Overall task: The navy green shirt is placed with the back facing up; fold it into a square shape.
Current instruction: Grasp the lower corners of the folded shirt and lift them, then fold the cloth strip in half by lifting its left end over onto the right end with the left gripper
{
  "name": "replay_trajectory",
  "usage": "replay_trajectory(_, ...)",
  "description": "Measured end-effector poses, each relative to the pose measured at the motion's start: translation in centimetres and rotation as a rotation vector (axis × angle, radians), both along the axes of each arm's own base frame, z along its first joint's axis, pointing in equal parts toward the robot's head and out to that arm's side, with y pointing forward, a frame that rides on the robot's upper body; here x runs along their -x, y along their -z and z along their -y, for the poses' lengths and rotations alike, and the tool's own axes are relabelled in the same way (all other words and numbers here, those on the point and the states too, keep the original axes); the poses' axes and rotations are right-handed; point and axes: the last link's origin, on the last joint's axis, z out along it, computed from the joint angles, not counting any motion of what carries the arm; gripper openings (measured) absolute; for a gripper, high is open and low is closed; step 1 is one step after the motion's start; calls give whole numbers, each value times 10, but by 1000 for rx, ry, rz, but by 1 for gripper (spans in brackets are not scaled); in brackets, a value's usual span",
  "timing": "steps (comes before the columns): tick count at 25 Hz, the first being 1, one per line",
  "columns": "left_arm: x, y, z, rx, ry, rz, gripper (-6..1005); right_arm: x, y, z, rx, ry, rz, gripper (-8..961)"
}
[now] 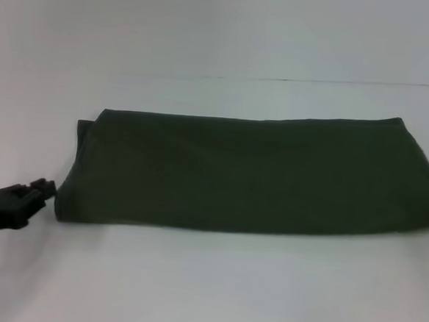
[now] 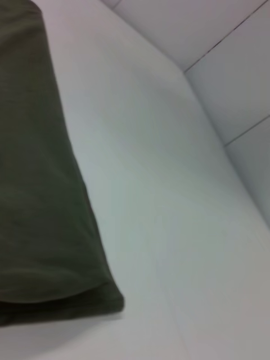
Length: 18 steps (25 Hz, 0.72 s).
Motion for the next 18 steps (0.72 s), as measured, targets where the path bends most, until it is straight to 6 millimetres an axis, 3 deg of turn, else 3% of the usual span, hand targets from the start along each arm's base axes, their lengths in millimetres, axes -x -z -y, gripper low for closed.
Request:
replay_trajectory(3, 4, -9, 4, -48, -26, 38, 115, -2, -6, 4, -48, -11, -9, 35)
replay_trajectory(6, 8, -16, 8, -80, -67, 95, 146, -3, -14, 8, -94, -26, -26, 256)
replay_trajectory(8, 8, -20, 10, -73, -85, 135, 167, 1, -20, 9, -114, -51, -45, 336)
replay_trajectory(11, 3, -21, 13, -34, -89, 207, 386, 10, -25, 10, -117, -109, -63, 456)
replay_trajectory(18, -10, -17, 23, 89, -117, 389, 685, 31, -20, -7, -71, -189, -68, 776)
